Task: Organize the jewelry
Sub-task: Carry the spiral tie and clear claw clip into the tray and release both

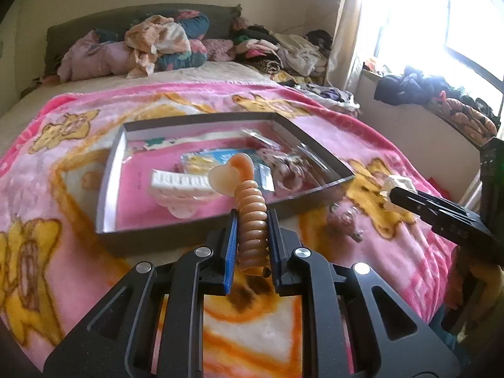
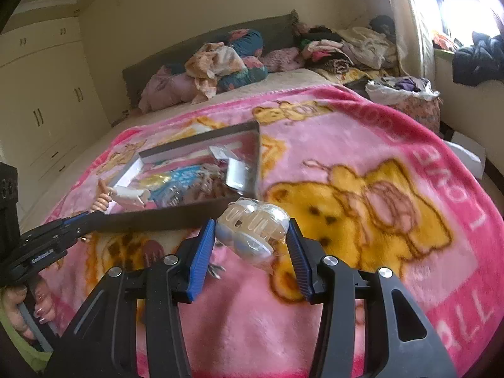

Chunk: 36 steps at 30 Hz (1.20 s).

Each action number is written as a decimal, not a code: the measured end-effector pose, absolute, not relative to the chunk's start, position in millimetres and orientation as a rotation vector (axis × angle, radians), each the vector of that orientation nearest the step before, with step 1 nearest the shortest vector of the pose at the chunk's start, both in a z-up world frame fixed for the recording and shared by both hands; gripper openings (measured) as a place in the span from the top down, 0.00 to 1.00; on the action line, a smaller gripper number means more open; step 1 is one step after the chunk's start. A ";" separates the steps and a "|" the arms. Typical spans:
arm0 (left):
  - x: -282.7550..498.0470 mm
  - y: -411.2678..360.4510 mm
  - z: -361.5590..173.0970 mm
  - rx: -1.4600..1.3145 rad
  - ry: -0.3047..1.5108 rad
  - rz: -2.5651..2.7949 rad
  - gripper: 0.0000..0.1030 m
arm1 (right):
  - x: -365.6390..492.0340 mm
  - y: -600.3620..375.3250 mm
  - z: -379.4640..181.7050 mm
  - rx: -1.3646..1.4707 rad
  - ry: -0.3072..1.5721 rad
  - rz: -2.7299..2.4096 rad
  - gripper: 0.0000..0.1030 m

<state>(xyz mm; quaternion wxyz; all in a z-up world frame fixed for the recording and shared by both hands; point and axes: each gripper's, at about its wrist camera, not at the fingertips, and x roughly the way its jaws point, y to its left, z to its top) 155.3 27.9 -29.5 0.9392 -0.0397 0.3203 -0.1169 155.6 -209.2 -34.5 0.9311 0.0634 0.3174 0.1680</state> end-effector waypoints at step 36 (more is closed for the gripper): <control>238.3 22.6 -18.7 -0.140 0.625 -0.252 0.89 | 227.7 -139.7 -32.3 -0.011 0.690 0.404 0.57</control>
